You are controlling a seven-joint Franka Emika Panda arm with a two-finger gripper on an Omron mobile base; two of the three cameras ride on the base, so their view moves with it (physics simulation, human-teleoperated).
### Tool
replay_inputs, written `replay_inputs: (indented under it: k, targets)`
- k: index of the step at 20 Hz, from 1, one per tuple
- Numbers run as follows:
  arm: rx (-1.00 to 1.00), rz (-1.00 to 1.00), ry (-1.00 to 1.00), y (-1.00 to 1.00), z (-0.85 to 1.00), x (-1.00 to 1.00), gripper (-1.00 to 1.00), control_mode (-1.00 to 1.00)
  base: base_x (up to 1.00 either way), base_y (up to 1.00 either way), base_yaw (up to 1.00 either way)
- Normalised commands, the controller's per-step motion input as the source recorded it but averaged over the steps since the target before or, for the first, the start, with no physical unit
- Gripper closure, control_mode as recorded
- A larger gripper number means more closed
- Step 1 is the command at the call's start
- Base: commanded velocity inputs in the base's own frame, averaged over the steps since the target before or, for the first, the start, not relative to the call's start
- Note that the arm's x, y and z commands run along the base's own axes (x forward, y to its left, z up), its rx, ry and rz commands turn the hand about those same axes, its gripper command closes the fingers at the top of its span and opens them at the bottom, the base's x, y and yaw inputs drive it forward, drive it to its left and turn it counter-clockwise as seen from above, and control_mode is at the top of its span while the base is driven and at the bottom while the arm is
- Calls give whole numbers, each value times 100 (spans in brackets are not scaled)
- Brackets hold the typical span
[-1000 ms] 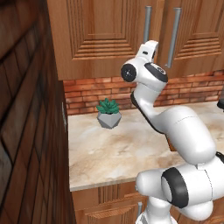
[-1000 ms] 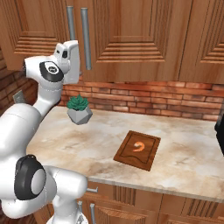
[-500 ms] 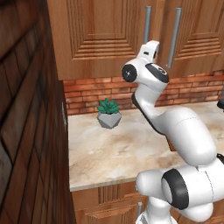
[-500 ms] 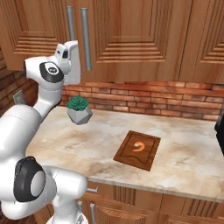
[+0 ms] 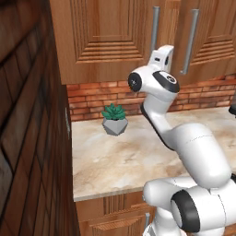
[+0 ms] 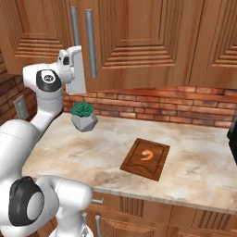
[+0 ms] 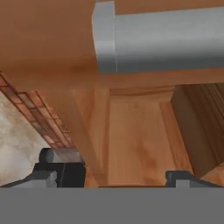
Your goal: Open the cabinet, retrieve the rolling pin, and place it next to the meat on the cutting board to prepare for tenderizing.
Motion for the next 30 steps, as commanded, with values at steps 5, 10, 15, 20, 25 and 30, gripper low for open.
replay_inputs:
  k: [5,10,15,20,25,30]
  targets:
    - [-1,-20,-2,-68,0,-70,-100,-100,0,0,0]
    - [0,-21,-6,-71,0,-84,-100,-100,0,0,0]
    - [0,-21,-7,-79,0,-81,-100,-100,0,0,0]
    - [0,-17,-8,-94,2,-74,-100,-100,0,0,0]
    - [0,-13,-10,-94,1,-72,-100,-100,0,0,0]
    - [0,-6,-5,-91,0,-44,-100,-100,0,0,0]
